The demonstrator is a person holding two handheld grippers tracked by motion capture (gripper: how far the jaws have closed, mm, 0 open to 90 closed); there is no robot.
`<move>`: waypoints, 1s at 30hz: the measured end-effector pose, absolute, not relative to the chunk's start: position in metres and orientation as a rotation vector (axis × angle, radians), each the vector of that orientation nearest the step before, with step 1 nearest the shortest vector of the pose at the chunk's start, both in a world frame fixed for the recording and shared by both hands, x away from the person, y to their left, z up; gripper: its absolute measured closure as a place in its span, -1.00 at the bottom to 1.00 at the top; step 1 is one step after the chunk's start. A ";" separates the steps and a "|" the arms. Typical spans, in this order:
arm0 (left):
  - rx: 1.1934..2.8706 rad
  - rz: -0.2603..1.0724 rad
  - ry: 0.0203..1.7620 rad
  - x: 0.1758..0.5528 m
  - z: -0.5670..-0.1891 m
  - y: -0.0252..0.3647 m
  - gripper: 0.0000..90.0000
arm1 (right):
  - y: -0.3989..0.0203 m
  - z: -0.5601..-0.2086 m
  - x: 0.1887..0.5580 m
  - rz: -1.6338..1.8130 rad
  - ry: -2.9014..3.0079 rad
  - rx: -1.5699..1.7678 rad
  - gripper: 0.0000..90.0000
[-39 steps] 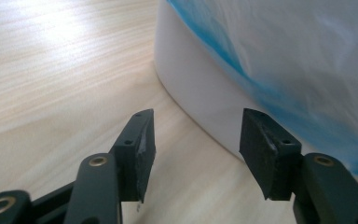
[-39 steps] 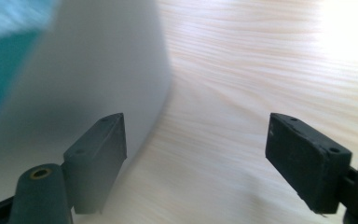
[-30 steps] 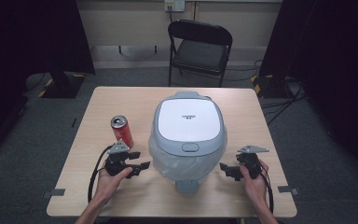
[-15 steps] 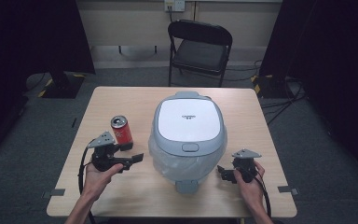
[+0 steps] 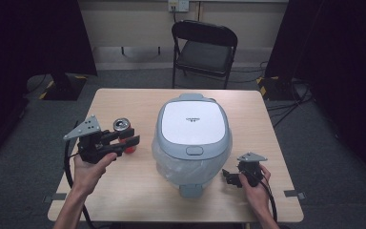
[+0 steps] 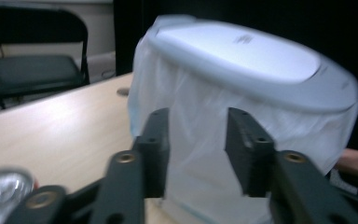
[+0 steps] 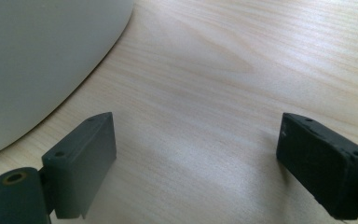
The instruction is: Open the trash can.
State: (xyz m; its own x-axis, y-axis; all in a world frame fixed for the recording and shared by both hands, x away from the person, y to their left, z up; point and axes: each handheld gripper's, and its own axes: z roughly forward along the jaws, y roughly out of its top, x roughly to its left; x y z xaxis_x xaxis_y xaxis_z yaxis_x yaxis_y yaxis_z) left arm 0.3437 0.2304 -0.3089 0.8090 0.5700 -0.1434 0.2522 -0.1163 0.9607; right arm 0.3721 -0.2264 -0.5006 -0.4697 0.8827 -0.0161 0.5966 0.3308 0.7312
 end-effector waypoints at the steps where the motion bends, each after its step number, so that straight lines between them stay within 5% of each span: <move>1: 1.689 0.294 0.636 0.344 -0.304 0.228 0.65 | -0.226 -0.501 0.372 0.939 2.188 1.305 -0.76; 5: 1.683 0.262 0.572 0.344 -0.289 0.213 1.00 | -0.226 -0.501 0.372 0.939 2.188 1.305 -0.76; 19: 1.829 0.052 0.372 0.342 -0.285 0.115 1.00 | -0.226 -0.501 0.372 0.939 2.188 1.304 -0.76; 30: 1.892 0.048 0.307 0.341 -0.290 0.100 1.00 | -0.226 -0.501 0.372 0.939 2.188 1.305 -0.76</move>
